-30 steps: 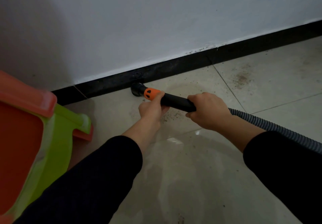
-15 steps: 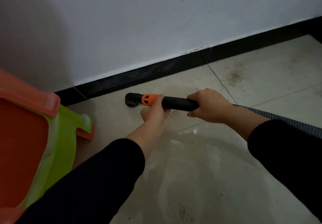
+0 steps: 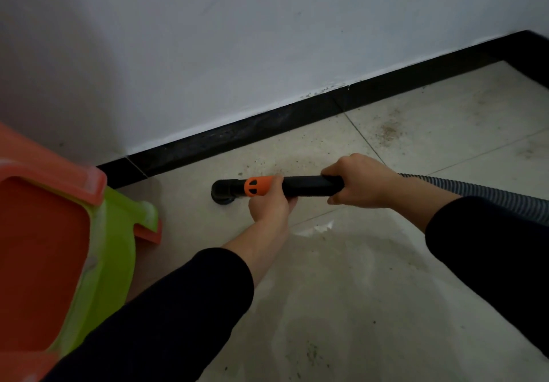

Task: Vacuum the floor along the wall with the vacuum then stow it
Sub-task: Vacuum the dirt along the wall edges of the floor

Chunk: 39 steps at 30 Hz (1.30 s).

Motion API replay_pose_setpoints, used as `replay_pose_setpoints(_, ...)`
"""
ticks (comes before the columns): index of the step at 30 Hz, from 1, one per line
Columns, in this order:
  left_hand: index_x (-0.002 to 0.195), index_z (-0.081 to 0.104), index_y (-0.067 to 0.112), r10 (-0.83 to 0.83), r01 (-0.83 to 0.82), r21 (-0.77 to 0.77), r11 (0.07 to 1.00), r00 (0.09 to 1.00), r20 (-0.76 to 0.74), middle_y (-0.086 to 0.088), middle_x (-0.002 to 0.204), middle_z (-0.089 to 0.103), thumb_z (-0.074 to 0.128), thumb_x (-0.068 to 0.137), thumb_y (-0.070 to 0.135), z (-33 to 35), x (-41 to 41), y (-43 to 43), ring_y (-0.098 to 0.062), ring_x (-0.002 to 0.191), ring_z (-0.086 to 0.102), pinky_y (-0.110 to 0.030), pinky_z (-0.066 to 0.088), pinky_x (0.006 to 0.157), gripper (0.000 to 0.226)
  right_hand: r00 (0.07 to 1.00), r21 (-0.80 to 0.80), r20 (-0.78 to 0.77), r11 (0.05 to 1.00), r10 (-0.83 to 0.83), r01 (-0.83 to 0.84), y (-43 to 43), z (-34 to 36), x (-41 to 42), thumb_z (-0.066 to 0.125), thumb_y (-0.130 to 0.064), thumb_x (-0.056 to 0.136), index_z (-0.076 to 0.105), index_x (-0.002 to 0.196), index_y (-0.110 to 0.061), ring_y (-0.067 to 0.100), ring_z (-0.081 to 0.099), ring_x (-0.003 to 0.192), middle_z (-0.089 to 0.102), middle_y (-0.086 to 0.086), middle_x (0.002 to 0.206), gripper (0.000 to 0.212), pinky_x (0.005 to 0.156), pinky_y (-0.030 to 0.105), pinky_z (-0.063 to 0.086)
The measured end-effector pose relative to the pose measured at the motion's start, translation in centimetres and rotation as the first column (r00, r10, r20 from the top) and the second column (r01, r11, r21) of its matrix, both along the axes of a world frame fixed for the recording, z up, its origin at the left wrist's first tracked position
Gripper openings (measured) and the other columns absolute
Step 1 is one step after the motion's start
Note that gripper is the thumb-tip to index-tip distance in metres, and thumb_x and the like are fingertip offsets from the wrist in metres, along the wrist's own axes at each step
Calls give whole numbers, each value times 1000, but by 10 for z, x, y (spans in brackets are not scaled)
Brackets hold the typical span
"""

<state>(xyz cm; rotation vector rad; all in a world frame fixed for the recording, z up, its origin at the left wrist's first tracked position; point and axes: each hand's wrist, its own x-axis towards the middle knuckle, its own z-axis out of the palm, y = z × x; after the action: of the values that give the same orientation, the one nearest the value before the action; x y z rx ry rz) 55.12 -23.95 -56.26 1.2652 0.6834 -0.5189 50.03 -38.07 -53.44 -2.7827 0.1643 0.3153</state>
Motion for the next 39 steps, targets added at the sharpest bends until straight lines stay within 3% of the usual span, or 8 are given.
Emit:
replay_pose_setpoints(4,103,48,13,0,0,-16,1000,1000,1,-8,93,62,64,92,17,1,-8,-2,-19,77,64,-30,57,74,19,1000,-29,-11,999,18,-18,-3,4,-5,71,-26,80,67,93,-20,16,59,71,63,0,74,15,72,37,54)
replay_pose_setpoints(9,93,44,15,-37,36,-13,999,999,-18,-4,83,59,61,94,18,6,-17,-6,-16,67,61,-32,57,82,18,1000,-38,-24,999,10,-11,-8,6,-12,72,-25,78,68,91,-20,15,59,68,61,-3,71,15,71,38,55)
replay_pose_setpoints(12,98,43,13,-55,55,-14,998,998,-25,-4,83,59,61,94,18,6,-21,-7,-15,66,61,-34,56,87,19,999,-48,-34,999,-1,0,-10,8,-14,73,-26,78,69,92,-21,13,57,67,60,-5,70,15,70,36,55)
replay_pose_setpoints(19,105,45,11,-53,52,-50,997,998,-19,-9,93,62,63,92,17,2,-25,-12,-21,77,65,-28,55,68,24,997,-56,-65,998,-39,36,-14,14,-22,72,-23,77,69,90,-23,10,56,64,60,-6,68,14,60,26,49)
replay_pose_setpoints(21,106,44,11,-59,58,-45,997,998,-21,-10,94,63,63,92,17,2,-27,-14,-23,80,66,-29,56,69,25,995,-61,-83,997,-56,51,-15,17,-24,72,-21,76,67,87,-25,9,55,62,59,-6,67,13,55,22,41)
replay_pose_setpoints(25,107,44,9,-73,71,-62,996,997,-32,-8,87,61,63,93,17,4,-37,-21,-20,72,64,-28,55,68,25,990,-74,-113,994,-83,75,-19,19,-28,69,-14,72,69,83,-23,17,62,67,63,-1,68,14,63,31,54)
replay_pose_setpoints(31,102,48,7,-121,119,-42,992,991,-48,-10,86,65,62,93,20,-2,-54,-32,-23,77,68,-28,55,66,21,980,-109,-171,991,-101,83,-30,20,-41,67,-13,71,73,92,-20,18,63,71,66,3,73,24,68,33,58)
replay_pose_setpoints(39,108,51,6,-172,167,-72,983,983,-64,-11,92,69,63,93,22,-2,-70,-46,-21,74,70,-24,53,61,25,974,-143,-174,983,-143,119,-43,21,-63,63,-11,70,71,86,-19,18,61,65,61,1,66,19,57,29,49)
